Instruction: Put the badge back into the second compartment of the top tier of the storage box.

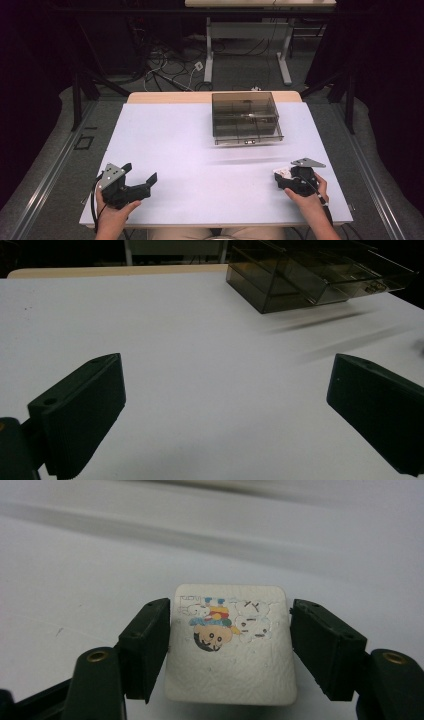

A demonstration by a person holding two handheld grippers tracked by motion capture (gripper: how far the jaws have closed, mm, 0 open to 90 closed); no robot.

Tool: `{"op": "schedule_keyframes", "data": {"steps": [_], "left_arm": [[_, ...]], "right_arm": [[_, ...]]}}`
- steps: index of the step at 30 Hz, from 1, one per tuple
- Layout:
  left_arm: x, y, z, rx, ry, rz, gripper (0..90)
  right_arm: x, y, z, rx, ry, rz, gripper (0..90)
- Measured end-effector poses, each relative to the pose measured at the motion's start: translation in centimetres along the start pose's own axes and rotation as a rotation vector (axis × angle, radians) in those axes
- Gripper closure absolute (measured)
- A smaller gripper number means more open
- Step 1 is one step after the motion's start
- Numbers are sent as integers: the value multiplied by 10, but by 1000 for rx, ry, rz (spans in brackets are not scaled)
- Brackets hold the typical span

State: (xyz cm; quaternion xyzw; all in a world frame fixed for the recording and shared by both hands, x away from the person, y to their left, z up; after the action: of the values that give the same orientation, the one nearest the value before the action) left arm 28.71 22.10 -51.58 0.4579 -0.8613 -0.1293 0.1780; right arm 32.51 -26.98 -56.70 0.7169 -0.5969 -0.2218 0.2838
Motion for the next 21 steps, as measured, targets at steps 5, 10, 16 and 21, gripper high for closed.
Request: {"op": "schedule_keyframes", "data": {"steps": [5,10,16,21], "left_arm": [[0,0,0,0,0,0,24],[0,0,0,0,0,0,24],[1,0,0,0,2,1,26],[0,0,0,-1,-4,-1,26]], "right_arm": [[1,1,-1,9,2,17,332],[1,2,-2,12,-3,36,332],[-1,2,-4,19,-5,33,332],[-3,3,-6,19,-22,32,332]]}}
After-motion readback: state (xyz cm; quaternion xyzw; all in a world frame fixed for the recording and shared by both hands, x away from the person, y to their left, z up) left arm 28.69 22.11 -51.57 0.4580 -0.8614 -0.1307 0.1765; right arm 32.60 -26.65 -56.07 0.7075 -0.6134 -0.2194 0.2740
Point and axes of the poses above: each handheld gripper's, and its own axes: y roughly backward along the jaws, z roughly out of its underside, x roughly to its right, the point moved 3 cm from there along -y, roughly forward along the jaws, and after that the axes turned 6 degrees about z, right-handed, at the moved point
